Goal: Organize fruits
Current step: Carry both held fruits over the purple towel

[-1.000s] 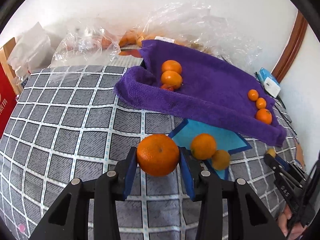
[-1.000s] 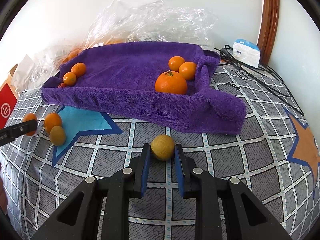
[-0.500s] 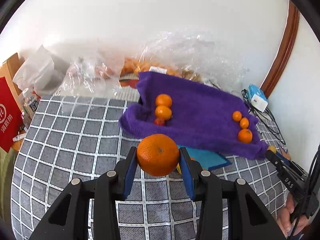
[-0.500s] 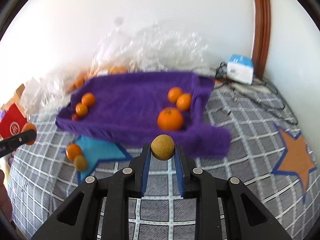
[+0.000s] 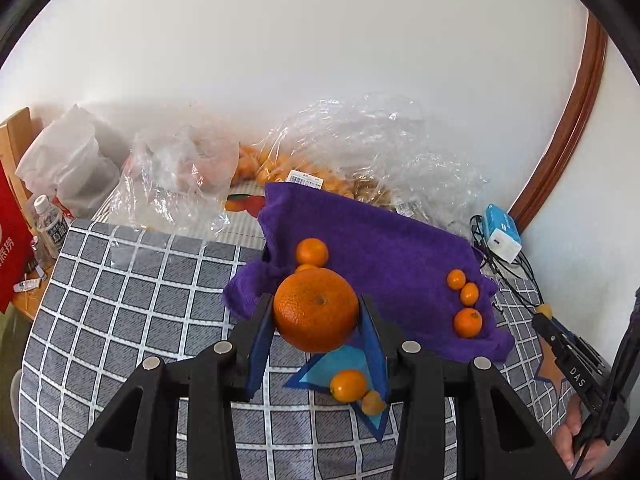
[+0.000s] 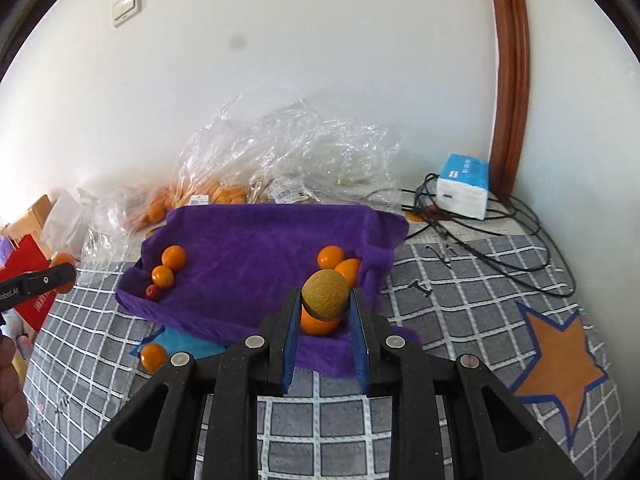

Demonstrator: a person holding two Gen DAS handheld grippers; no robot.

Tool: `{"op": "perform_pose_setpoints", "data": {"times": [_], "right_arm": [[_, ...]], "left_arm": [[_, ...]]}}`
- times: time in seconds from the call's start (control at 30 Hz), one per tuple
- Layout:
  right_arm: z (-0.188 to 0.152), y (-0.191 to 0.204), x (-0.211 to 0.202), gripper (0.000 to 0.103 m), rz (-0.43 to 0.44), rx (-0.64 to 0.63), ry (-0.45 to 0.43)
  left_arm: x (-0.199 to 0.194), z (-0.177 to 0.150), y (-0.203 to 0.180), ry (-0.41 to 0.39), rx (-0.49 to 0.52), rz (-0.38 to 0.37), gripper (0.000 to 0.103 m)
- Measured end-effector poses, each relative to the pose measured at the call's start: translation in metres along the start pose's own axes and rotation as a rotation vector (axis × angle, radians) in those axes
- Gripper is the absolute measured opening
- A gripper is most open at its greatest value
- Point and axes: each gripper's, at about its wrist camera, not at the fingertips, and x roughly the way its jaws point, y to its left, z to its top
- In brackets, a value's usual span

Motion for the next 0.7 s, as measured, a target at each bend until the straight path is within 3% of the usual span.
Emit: {"op": "perform_pose_setpoints", "data": {"times": [0.2,0.3,0.43,0.7], "right_arm": [[0.013,-0.002,0.037,0.024,0.035,0.03,0.023],[0.018,-0.002,0.062,0.024,0.041,0.036,0.053],[0.017,0.0,0.091,0.024,0.053,0.045,0.097],[0.012,0.006,0.134,0.024,0.046,0.012,0.194]], "left_arm": [[0.022,0.012,0.006,0.026,-0.021,0.0,0.039],[0.032,0.013,0.006,0.035,0.017,0.006,0.039],[0.045,0.015,0.012,0.041,0.03,0.05,0.039],[0.076,0.016,0.019,0.104,-0.001,0.001,0.039]]}}
